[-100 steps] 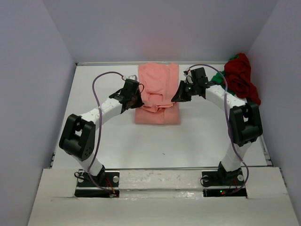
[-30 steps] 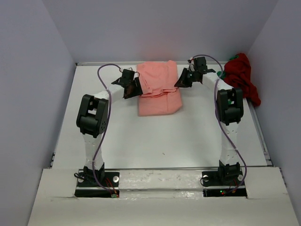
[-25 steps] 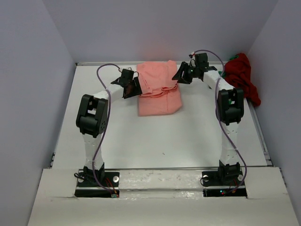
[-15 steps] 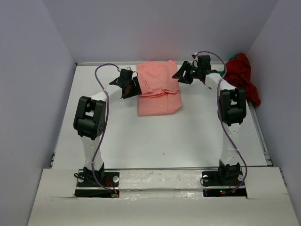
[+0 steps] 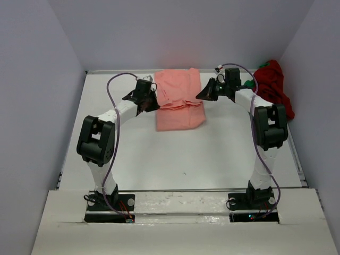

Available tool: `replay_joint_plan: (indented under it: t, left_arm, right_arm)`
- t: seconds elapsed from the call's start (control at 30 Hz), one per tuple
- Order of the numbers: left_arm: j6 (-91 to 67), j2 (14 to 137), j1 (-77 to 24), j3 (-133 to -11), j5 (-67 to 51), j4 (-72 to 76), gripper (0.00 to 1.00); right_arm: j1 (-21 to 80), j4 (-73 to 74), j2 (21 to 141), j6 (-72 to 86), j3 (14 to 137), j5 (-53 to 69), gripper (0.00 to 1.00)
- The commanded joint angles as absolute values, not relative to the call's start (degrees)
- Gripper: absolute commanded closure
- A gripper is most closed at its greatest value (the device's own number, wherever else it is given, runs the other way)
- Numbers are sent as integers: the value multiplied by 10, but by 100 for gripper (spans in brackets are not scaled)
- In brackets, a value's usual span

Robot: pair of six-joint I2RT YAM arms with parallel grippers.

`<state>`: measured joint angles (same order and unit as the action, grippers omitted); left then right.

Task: Fold and stack the t-shirts
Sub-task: Fold the tshirt

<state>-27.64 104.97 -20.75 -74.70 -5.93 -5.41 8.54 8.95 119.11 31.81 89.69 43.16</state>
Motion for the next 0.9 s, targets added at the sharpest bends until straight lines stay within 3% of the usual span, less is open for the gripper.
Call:
replay_joint_plan:
  t: [0.0,0.4,0.87]
  left_arm:
    - [-284,1030,-230,-731,-93,-32,100]
    - [-329,1046,-244,-629,-150,112,100]
    - [-341,1105,-259,-637,-159,134,100]
  right_arm:
    - [108,64,1153,302,881,456,100]
    - [160,65,1171,294,855,418,100]
    - [196,43,1241,311,862,394,100]
